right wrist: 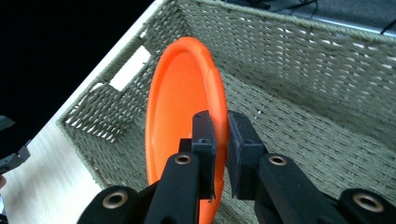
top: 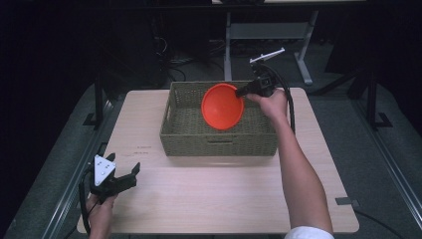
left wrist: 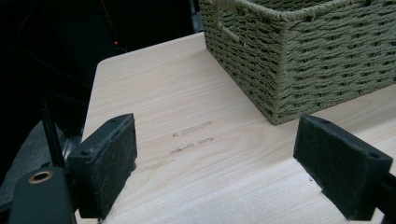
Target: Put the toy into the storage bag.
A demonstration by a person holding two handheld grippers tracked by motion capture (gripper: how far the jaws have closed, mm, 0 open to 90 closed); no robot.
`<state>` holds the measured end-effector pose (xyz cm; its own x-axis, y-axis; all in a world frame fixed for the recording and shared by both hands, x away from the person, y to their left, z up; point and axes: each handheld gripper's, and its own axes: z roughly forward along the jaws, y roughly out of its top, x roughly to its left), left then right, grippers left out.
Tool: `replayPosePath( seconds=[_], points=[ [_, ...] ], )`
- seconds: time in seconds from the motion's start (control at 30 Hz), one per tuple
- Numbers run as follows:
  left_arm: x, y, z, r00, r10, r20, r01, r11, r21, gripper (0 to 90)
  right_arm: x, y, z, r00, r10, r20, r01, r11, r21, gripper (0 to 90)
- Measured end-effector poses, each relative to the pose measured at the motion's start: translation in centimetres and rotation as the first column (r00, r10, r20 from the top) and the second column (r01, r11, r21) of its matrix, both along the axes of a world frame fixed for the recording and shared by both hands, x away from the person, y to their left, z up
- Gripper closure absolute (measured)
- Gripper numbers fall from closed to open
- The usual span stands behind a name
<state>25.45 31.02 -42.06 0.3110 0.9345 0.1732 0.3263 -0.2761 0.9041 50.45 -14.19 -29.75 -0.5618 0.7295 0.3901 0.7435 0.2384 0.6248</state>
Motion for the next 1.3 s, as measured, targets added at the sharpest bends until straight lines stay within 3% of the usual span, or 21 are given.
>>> replayPosePath(
  seconds=[0.67, 1.0, 1.3],
  points=[
    [0.0, 0.0, 0.0, 1.0, -0.002, -0.002, 0.002, 1.0, 0.003, 12.8, 0.9, -1.0, -2.9, 0.9957, -0.053, -0.077, 0.054, 0.998, 0.016, 81.9],
    [0.0, 0.0, 0.0, 1.0, -0.001, 0.003, 0.001, 1.0, -0.001, 12.7, 1.1, -1.3, -4.3, 0.9916, -0.076, -0.105, 0.077, 0.997, 0.004, 81.7],
    [0.0, 0.0, 0.1, 1.0, 0.0, 0.009, 0.0, 1.0, -0.004, 12.7, 1.2, -0.7, -5.3, 0.9878, -0.081, -0.133, 0.076, 0.996, -0.044, 81.3]
  ],
)
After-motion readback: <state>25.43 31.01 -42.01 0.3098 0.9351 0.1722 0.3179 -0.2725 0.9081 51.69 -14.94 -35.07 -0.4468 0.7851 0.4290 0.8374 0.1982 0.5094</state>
